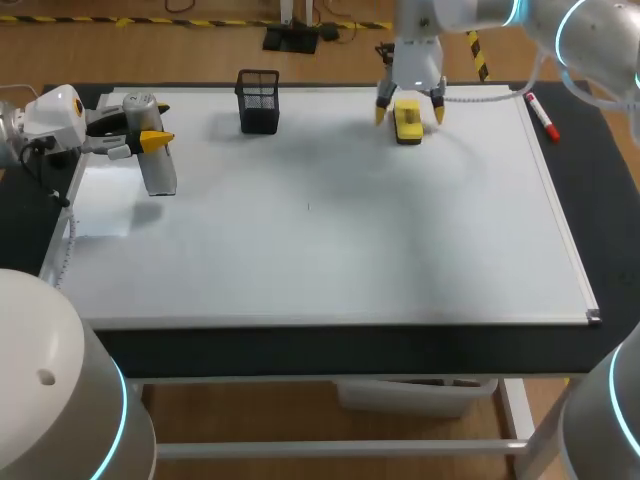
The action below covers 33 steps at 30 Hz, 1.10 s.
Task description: Pick up the inspection probe, press it on each red-marked spot on the whiteboard one by one, put down the probe, pick up the eraser, and wipe off all the red marks.
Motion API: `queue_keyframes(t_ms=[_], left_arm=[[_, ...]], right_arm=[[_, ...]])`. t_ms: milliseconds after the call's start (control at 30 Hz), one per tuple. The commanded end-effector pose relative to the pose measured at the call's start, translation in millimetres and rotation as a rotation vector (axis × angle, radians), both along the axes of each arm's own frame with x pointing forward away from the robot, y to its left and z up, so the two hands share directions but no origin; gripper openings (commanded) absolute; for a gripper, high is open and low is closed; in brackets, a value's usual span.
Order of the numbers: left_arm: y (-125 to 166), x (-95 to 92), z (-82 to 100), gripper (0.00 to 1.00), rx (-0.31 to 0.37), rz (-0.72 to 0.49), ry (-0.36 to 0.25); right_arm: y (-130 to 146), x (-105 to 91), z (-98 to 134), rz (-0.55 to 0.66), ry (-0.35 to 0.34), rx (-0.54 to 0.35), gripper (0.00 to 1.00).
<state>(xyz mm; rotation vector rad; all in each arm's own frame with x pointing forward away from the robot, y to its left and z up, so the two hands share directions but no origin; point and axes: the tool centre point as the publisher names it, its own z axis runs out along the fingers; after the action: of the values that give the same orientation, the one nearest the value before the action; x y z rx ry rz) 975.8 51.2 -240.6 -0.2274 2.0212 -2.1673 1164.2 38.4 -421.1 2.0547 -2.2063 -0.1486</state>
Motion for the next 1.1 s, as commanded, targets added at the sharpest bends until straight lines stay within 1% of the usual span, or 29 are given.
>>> queue_keyframes(t_ms=[33, 200, 367, 467, 600, 767, 800, 833, 967, 1067, 1100], left_arm=[[-0.6, -0.3, 0.6, 0.00, 0.000, 0.002, -0.002], [-0.6, -0.3, 0.6, 0.00, 0.000, 0.002, -0.002], [-0.6, -0.3, 0.6, 0.00, 0.000, 0.002, -0.002], [-0.6, -0.3, 0.6, 0.00, 0.000, 0.002, -0.002], [-0.6, -0.3, 0.6, 0.00, 0.000, 0.002, -0.002], [-0.6, -0.3, 0.6, 0.00, 0.000, 0.002, -0.002], [-0.6, -0.3, 0.6, 0.00, 0.000, 0.002, -0.002], [-0.6, -0.3, 0.6, 0.00, 0.000, 0.002, -0.002], [-0.6, -0.3, 0.6, 0.00, 0.000, 0.002, -0.002], [-0.6, -0.3, 0.6, 0.00, 0.000, 0.002, -0.002], [-0.6, -0.3, 0.6, 0.00, 0.000, 0.002, -0.002]], right_arm=[[-5.6, -6.1, 11.5, -0.036, -0.028, 0.027, 1.00], [-12.6, -15.3, 22.6, -0.147, -0.054, 0.091, 1.00], [-21.8, -23.0, 35.0, -0.329, -0.056, 0.159, 1.00], [-24.7, -27.7, 44.2, -0.412, -0.063, 0.205, 1.00], [-29.2, -29.9, 57.8, -0.514, -0.074, 0.234, 1.00], [-38.1, -31.5, 74.2, -0.679, -0.053, 0.271, 1.00], [-40.3, -30.7, 76.5, -0.722, -0.046, 0.257, 1.00], [-42.7, -30.7, 80.0, -0.745, -0.054, 0.268, 1.00], [-52.0, -30.4, 94.2, -0.845, -0.039, 0.277, 1.00], [-60.4, -29.3, 105.7, -0.898, -0.023, 0.305, 1.00], [-63.4, -28.3, 109.6, -0.929, 0.008, 0.294, 1.00]])
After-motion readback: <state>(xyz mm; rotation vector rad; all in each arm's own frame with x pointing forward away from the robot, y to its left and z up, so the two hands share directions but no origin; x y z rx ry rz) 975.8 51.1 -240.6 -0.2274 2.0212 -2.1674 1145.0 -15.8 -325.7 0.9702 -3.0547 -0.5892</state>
